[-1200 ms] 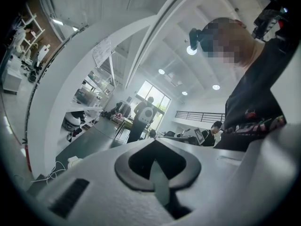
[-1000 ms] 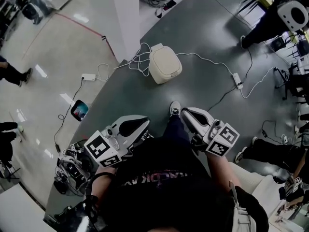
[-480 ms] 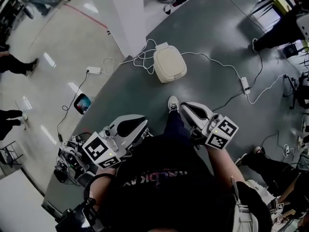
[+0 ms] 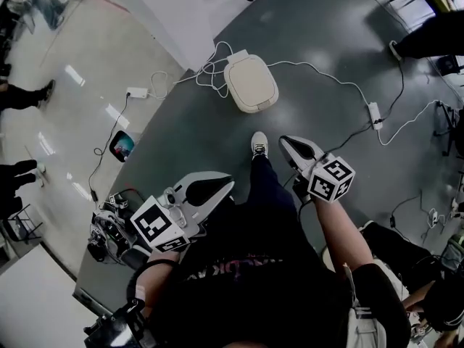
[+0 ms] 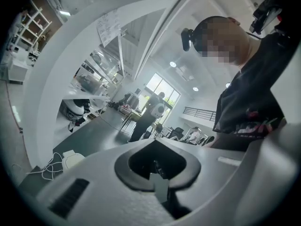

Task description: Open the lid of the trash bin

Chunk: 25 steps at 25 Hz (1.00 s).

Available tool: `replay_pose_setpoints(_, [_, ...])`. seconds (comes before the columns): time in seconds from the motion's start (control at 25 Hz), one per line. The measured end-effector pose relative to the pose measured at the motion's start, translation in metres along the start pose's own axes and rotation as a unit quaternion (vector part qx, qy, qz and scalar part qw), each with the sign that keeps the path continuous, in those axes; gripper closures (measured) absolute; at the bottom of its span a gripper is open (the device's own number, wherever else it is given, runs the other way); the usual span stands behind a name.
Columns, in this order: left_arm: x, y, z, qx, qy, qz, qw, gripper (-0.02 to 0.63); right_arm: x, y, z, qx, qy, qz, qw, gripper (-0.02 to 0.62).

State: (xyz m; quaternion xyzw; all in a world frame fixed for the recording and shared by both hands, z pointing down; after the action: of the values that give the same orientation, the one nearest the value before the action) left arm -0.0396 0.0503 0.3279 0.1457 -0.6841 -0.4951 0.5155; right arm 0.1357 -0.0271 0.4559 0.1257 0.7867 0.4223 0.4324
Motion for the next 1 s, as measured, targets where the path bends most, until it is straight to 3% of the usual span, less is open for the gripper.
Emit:
replay_pose_setpoints(0.24, [0.021,0.011,-0.039,0.034,0.004,0.020,0.9992,0.600,-0.085,0.033,-0.025,0.015,0.047,-0.028,0.998,0.588])
replay_pose_setpoints(0.6, [0.052,0.045,-0.062,0.077,-0.013,0.051,0.9957,0.600,-0.191,0.097,-0.076,0.048,0.099,-0.113,0.987,0.565])
replay_pose_setpoints(1.0, [0.092,0.087,-0.070,0.082,-0.053,0.119,0.9881,0.600,-0.291,0.180,-0.126,0.127,0.181,-0.189,0.957,0.506])
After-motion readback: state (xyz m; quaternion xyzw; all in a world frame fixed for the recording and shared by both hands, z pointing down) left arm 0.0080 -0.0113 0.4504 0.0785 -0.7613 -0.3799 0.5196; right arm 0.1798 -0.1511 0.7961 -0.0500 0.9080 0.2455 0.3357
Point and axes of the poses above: the fingertips, and each gripper's own axes: z backward along the fingers, x to its left, y out of its underside, the point moved 4 cm from there along z, backward along the fingers, and after that the axes turned 8 degrees about -x, right-handed, at the moved point
